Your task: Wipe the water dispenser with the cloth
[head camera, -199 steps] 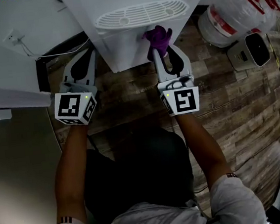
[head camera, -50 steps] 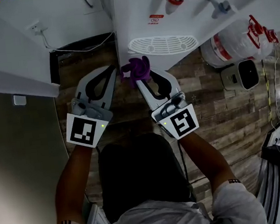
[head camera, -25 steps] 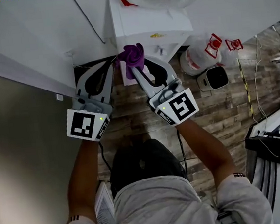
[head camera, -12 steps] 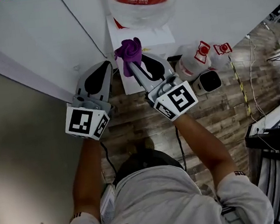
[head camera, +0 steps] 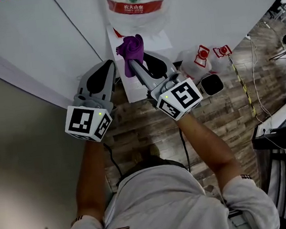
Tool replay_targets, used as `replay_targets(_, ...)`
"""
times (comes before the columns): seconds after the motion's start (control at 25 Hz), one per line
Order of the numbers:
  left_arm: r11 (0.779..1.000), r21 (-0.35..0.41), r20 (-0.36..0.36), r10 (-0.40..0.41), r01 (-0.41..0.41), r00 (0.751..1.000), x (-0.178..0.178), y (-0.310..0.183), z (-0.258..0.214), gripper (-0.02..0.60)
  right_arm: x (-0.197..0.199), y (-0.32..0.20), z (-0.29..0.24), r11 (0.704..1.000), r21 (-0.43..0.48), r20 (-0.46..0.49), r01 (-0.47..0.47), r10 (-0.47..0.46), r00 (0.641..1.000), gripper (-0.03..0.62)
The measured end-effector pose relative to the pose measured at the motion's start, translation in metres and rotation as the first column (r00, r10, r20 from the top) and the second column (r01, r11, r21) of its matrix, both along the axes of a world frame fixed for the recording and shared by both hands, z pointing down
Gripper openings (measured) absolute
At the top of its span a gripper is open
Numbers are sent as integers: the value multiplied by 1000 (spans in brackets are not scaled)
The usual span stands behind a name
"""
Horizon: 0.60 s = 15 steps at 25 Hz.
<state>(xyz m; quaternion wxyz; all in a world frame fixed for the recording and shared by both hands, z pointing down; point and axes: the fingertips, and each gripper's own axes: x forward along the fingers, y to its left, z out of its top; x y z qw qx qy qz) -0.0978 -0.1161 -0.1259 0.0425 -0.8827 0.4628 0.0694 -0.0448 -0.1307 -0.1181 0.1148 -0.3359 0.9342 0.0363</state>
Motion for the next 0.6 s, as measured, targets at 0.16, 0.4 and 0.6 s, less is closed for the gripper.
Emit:
replay_targets(0.16, 1000, 25, -11, 7, -7, 1000, 3, 4, -6, -2, -1, 5, -4, 1000, 1, -1, -4, 4, 1000, 95)
replay_targets(0.4, 998, 60, 7, 25, -26, 1000, 9, 13, -16, -2, -1, 11, -7, 1000, 1, -4, -11, 11, 1000, 95)
replay_targets(0.6, 998, 64, 3, 29, -29, 1000, 11, 25, -18, -2, -1, 22, -8, 1000, -8, -2, -11, 11, 1000, 94)
